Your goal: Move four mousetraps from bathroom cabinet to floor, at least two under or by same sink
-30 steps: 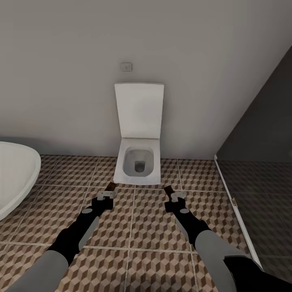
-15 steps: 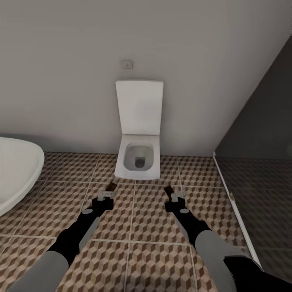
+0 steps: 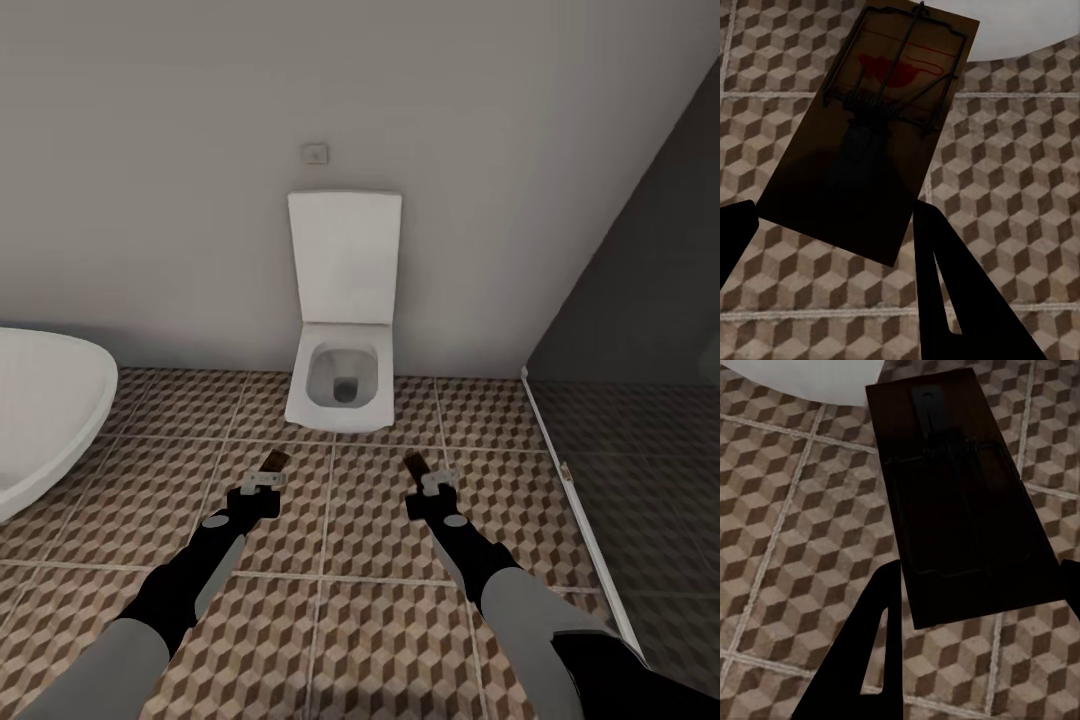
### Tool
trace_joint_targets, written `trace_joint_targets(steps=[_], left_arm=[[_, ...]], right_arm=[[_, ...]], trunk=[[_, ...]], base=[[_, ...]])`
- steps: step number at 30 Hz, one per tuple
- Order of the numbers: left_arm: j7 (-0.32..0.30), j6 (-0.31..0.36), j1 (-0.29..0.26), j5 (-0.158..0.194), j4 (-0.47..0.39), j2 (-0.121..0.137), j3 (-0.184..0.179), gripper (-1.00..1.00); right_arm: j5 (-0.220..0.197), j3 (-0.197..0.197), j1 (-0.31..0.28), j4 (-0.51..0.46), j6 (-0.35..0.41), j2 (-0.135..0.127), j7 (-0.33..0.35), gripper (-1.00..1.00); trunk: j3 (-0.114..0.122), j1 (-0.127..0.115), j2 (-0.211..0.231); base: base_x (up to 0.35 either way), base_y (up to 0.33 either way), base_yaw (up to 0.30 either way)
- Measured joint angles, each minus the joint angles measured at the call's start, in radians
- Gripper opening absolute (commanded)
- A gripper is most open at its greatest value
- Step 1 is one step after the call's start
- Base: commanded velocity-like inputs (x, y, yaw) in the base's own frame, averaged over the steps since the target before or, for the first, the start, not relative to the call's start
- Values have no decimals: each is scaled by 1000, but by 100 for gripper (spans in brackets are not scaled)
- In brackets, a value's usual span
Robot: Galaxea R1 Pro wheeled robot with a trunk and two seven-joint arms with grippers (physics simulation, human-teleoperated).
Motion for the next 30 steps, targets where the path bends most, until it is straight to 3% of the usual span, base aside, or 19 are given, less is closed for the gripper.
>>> trace_joint_targets(steps=[22,30], left_arm=[[-3,0,0,0,0,-2,0,-100],[-3,0,0,0,0,-2,0,-100]], right_arm=[[0,-3,0,0,-17,-1,-1,-100],[0,-3,0,0,-17,-1,-1,-100]], trunk=[[-6,0,0],[-41,31,-56]], base=[[0,0,0],[0,0,0]])
